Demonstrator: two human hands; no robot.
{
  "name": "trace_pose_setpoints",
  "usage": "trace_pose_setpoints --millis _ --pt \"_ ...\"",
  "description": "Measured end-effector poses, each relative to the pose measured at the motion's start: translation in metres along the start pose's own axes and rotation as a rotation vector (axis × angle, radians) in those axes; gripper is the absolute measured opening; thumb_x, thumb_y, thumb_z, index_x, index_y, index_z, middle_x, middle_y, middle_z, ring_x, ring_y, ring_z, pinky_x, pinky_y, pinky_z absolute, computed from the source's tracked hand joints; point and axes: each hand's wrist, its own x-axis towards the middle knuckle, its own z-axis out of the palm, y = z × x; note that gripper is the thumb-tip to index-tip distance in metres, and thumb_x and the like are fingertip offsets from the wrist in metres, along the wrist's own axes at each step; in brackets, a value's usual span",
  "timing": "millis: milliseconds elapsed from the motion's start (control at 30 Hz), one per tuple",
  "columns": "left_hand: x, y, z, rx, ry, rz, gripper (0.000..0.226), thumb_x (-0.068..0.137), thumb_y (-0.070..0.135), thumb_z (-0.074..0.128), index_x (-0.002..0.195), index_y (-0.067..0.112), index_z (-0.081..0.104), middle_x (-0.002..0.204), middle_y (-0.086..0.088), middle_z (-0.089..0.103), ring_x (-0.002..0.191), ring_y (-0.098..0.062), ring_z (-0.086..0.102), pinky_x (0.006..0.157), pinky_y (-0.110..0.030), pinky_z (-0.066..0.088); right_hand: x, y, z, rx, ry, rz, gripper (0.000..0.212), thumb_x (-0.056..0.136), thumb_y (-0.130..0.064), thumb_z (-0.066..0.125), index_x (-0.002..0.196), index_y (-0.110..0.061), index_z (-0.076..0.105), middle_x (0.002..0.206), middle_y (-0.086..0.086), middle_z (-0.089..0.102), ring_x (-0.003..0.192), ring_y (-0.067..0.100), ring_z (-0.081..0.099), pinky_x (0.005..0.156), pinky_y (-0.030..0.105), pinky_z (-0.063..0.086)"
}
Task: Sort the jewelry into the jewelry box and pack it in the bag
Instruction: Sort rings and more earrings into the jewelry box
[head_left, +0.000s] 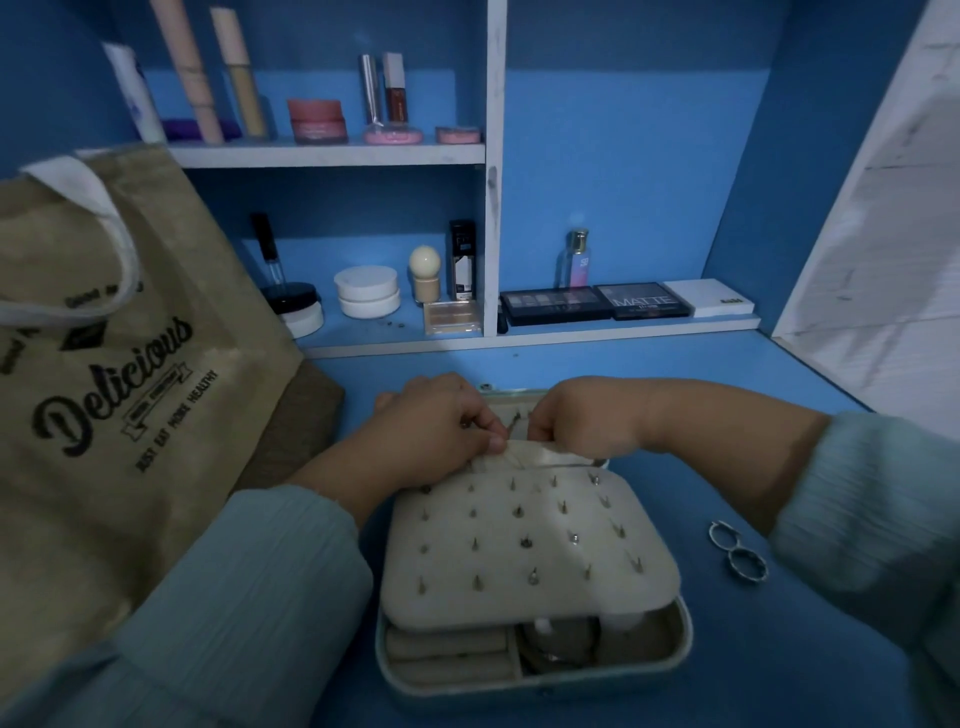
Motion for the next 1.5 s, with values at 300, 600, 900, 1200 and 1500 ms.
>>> trace_pose_setpoints --millis 300,600,900,1200,1500 --pt "0.001 -0.003 0.001 -0.034 0.013 -0.002 0.024 0.080 0.041 0.068 0.064 0.050 0.054 0.096 0.019 0.048 0.108 -0.009 0.046 0.104 -0.044 0.029 -0.001 0.005 -0.006 0.074 0.163 0.020 0.028 0.092 -0.007 0.045 0.109 -0.012 0.066 0.119 0.002 0.061 0.095 0.011 0.051 0.064 0.005 0.037" --pt "0.001 -0.005 0.003 -0.017 0.033 0.022 0.022 0.081 0.041 0.066 0.064 0.049 0.054 0.098 0.021 0.055 0.111 -0.008 0.045 0.105 -0.043 0.025 -0.002 0.006 0.004 0.107 0.186 0.099 0.030 0.092 -0.011 0.044 0.112 -0.008 0.065 0.116 0.011 0.062 0.099 0.022 0.057 0.087 0.027 0.046" --pt "0.001 -0.005 0.002 -0.023 0.036 0.029 0.024 0.080 0.042 0.067 0.062 0.051 0.053 0.098 0.021 0.052 0.112 -0.010 0.043 0.104 -0.043 0.025 -0.002 0.011 0.004 0.023 0.197 0.134 0.032 0.094 -0.011 0.041 0.115 -0.017 0.065 0.121 0.001 0.060 0.107 0.019 0.053 0.093 0.026 0.038" --pt "0.002 -0.007 0.004 -0.056 0.057 0.034 0.025 0.077 0.042 0.069 0.060 0.053 0.055 0.089 0.024 0.052 0.108 -0.008 0.045 0.104 -0.044 0.028 -0.006 0.009 0.003 0.015 0.205 0.121 0.033 0.095 -0.015 0.040 0.116 -0.022 0.063 0.122 -0.003 0.058 0.113 0.017 0.048 0.094 0.022 0.031" --pt "0.000 -0.007 0.001 -0.069 0.062 0.024 0.023 0.072 0.046 0.072 0.060 0.056 0.055 0.089 0.022 0.047 0.108 -0.010 0.043 0.105 -0.041 0.026 0.010 0.010 0.012 0.009 0.267 -0.024 0.046 0.094 -0.014 0.039 0.132 -0.039 0.045 0.115 0.006 0.044 0.095 0.020 0.027 0.091 0.032 0.034"
